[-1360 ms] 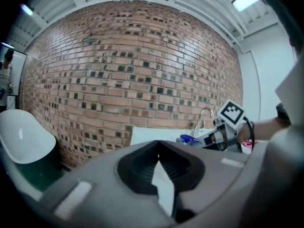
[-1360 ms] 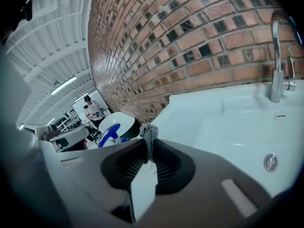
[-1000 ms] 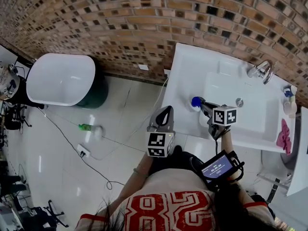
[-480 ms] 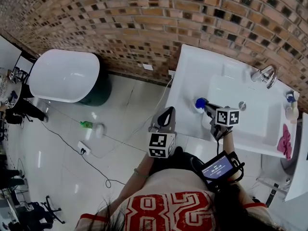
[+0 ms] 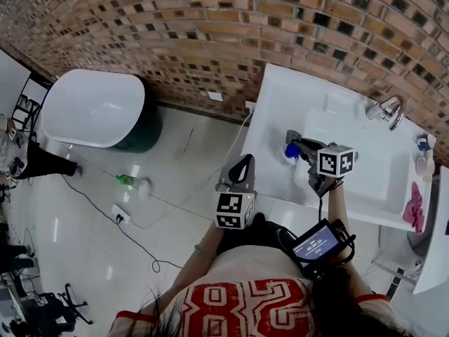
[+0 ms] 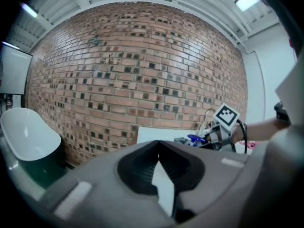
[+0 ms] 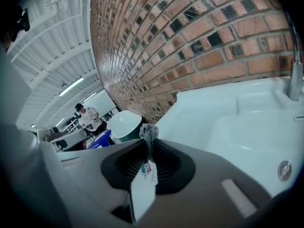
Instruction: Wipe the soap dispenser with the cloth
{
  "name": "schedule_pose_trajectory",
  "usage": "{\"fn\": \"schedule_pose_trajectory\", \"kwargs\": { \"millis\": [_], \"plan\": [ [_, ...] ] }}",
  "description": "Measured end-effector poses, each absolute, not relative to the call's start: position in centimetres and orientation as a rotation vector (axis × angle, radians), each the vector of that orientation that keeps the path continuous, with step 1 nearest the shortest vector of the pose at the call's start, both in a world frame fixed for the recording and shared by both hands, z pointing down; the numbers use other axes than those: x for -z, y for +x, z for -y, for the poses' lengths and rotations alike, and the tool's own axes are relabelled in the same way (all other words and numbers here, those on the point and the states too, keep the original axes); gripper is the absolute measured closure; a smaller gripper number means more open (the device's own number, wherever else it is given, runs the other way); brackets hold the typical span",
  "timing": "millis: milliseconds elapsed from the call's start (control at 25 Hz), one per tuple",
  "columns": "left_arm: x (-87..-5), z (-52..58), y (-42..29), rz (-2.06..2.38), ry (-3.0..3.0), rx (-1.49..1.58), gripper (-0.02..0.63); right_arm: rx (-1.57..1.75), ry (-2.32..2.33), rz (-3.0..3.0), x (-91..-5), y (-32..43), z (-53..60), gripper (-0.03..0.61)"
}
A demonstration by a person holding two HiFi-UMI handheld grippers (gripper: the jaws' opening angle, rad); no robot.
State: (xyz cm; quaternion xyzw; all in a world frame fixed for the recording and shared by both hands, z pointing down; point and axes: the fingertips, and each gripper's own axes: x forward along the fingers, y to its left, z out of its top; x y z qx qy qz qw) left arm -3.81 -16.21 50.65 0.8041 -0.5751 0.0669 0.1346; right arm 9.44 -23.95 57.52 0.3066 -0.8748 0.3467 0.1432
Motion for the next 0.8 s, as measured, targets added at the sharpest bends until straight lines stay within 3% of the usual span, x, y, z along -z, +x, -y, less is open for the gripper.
{"fn": "schedule_pose_trajectory", "kwargs": {
  "millis": [520, 800],
  "plan": [
    [-50.8, 15.8, -5.2, 1.705, 2.296, -0.206, 0.611, -1.238, 0.934, 2.375, -64.3, 10.8, 23.3, 0.529],
    [-50.9, 16.0, -5.4, 1.709, 2.290, -0.202, 0.610, -1.196, 0.938, 2.415, -62.7, 11.0, 24.2, 0.529]
  ]
}}
